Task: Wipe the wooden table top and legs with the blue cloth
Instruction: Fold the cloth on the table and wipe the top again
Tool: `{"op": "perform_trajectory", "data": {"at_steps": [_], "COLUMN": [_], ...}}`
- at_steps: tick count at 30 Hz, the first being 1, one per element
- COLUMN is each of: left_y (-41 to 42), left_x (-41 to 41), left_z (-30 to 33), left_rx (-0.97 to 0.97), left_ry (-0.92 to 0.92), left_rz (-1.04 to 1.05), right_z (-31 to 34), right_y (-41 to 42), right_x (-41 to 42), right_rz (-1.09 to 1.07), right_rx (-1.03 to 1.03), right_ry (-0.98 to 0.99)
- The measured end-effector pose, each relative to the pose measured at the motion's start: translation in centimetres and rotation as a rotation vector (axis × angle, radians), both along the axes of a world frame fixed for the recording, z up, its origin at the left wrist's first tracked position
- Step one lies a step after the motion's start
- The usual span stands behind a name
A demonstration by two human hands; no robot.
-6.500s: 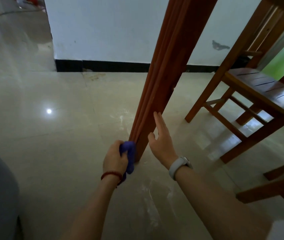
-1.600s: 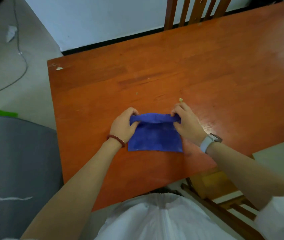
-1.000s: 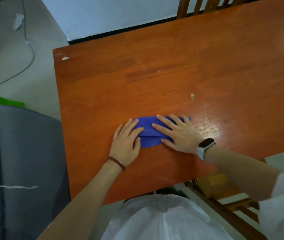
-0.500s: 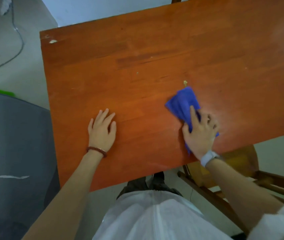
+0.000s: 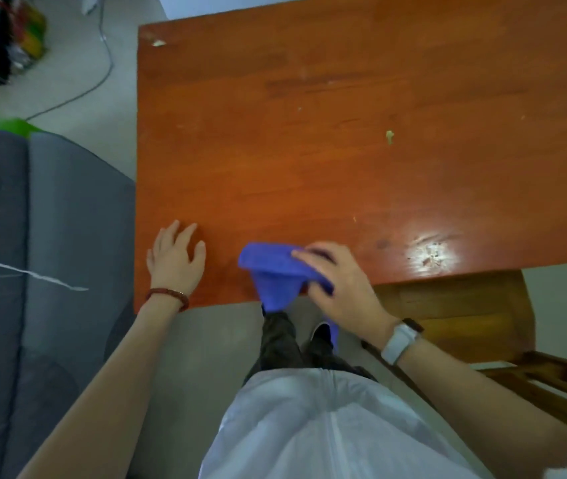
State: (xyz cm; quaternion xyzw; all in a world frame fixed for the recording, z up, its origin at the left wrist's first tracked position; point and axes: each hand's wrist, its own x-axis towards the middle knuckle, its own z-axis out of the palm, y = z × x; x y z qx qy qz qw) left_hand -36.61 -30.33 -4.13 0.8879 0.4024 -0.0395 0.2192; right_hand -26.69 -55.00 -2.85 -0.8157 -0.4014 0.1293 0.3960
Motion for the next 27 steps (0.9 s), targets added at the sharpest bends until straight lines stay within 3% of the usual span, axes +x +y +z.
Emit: {"op": "perform_trajectory", "data": {"at_steps": [3, 7, 9, 12, 22, 27], "left_y": [-1.4, -2.3, -2.1, -0.6, 9.8, 14.6], "left_x": [0.9, 2.6, 3.5, 5.3, 12.0, 13.7], "left_z": [0.3, 0.2, 0.0, -0.2, -1.1, -0.6], "left_rx": [0.011, 0.008, 0.009, 0.023, 0.027, -0.024], "left_ry": [0.003, 0.012, 0.034, 0.041, 0.030, -0.091], "left_rz": [-0.001, -0.030, -0.051, -0.069, -0.024, 0.053], "right_z": [0.3, -1.8, -2.7, -3.4, -3.4, -3.2], "right_y": [-1.2, -1.2, -0.6, 1.1, 12.7, 21.1], "right_x": [4.2, 6.4, 6.1, 7.0, 20.1, 24.3], "right_rz": [-0.334, -0.601, -0.546, -0.460, -0.804, -0.720], "right_rx": [0.019, -0.315, -0.520, -0.637, -0.658, -0.639], "right_ry": [-0.072, -0.198, -0.291, -0.369, -0.089, -0.120]}}
